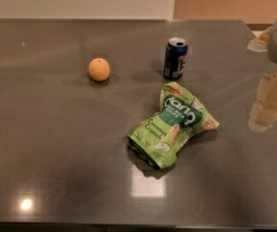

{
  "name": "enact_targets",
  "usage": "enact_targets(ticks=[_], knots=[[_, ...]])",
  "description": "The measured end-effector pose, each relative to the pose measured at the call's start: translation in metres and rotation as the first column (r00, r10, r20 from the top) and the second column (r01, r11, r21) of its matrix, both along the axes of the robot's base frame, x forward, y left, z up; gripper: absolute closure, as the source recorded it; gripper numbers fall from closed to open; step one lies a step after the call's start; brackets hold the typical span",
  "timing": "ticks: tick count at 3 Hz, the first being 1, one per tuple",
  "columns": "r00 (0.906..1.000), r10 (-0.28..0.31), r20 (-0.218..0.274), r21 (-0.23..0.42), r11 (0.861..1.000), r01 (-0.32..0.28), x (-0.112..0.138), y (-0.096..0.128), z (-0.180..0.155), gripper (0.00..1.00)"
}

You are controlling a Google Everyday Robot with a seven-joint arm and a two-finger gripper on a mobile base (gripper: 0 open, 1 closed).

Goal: Move orange near pepsi can

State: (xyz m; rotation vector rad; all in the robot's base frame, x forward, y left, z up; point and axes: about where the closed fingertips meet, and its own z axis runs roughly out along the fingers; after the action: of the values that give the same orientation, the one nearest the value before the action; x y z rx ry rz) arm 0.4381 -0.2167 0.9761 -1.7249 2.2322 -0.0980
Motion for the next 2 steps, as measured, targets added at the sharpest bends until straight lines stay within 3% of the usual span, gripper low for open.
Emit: enact_targets(ticks=[2], knots=[[0.9998, 0.016, 0.011, -0.008, 1.000, -0.016, 0.0040, 0.0046, 0.0024, 0.00]])
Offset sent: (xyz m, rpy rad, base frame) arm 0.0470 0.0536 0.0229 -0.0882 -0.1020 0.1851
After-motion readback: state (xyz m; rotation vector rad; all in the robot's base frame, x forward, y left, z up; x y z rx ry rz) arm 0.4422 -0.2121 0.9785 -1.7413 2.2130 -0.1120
